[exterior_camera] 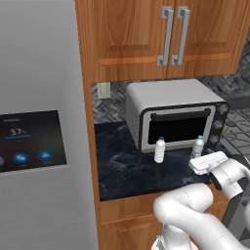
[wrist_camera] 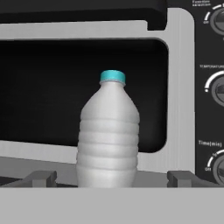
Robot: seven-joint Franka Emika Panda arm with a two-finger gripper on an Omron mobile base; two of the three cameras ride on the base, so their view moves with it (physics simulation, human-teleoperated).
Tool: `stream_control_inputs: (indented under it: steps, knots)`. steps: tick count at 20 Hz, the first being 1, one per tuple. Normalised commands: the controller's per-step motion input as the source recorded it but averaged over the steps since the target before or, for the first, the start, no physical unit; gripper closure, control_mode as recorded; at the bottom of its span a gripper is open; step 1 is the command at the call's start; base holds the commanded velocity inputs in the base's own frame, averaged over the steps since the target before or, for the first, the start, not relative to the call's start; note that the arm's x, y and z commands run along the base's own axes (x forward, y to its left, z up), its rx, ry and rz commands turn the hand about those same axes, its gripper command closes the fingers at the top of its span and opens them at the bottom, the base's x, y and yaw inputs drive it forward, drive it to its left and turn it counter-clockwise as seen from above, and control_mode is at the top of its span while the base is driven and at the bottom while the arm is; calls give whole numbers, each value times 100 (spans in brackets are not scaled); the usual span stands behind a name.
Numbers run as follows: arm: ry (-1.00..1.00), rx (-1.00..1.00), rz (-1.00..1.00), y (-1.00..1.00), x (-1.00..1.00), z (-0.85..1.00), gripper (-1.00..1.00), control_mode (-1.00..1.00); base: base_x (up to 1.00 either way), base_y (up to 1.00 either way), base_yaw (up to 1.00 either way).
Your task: Take the bottled waters from the counter and place them in the freezer to freeze. Close the freezer door after placing the bottles.
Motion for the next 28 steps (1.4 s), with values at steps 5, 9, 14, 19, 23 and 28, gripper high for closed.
stream_control_inputs:
  steps: [5,9,14,19,23,28]
  knots:
    - [1,0,0,0,16,0,-100,-100,0,0,0]
    - [0,0,0,0,15,0,-100,-100,0,0,0]
    - [0,0,0,0,9,0,-100,-100,0,0,0]
    - [0,0,0,8,6,0,-100,-100,0,0,0]
    - [0,0,0,13,3,0,-100,-100,0,0,0]
    - [0,0,0,2,0,0,100,-100,0,0,0]
